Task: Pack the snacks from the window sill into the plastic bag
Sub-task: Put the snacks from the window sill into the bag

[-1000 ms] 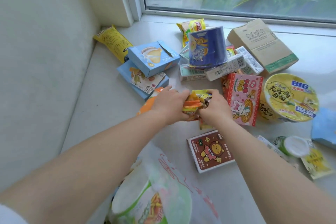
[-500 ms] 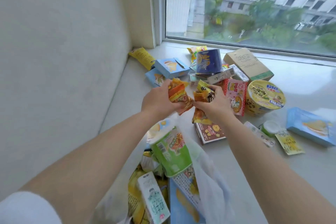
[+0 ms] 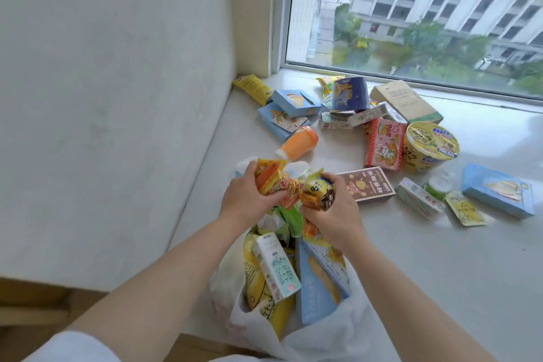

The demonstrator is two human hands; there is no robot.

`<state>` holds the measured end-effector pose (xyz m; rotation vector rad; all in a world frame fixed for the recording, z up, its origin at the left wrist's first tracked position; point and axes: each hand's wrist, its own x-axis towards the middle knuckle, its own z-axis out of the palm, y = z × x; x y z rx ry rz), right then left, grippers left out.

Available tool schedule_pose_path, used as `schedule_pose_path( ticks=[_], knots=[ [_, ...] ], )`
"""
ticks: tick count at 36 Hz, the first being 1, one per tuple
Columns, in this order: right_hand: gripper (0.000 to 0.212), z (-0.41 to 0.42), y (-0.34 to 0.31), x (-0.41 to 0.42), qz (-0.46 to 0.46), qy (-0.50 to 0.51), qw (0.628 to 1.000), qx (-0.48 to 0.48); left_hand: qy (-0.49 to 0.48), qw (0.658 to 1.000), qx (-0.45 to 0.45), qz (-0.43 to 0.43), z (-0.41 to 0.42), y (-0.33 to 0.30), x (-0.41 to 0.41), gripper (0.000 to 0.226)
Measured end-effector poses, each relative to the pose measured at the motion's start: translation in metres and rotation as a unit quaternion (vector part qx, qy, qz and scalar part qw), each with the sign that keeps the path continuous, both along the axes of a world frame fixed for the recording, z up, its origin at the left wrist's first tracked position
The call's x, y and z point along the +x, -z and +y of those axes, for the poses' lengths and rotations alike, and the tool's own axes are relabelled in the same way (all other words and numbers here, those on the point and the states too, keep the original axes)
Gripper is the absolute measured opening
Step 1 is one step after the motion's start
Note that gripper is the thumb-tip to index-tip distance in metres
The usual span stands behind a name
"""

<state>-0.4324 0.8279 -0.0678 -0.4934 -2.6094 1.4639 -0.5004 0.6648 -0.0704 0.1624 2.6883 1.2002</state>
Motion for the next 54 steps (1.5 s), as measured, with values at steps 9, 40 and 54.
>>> schedule_pose_path(
  ticks=[9, 40, 54],
  knots=[
    [0.079, -0.028, 0.044, 0.05, -0.022, 0.003, 0.998, 0.054, -0.008, 0.999, 0.023, -0.04, -0.021, 0.021, 0.038, 0.054],
    [0.069, 0.005, 0.073, 0.102, -0.133, 0.058, 0.93, 0.337, 0.236, 0.927, -0.25, 0.147, 0.029, 0.062, 0.072, 0.06],
    [0.027, 0.07, 0.061, 0.076, -0.087, 0.153, 0.937, 0.301, 0.283, 0.894, -0.176, 0.299, 0.108, 0.036, 0.039, 0.033]
  ],
)
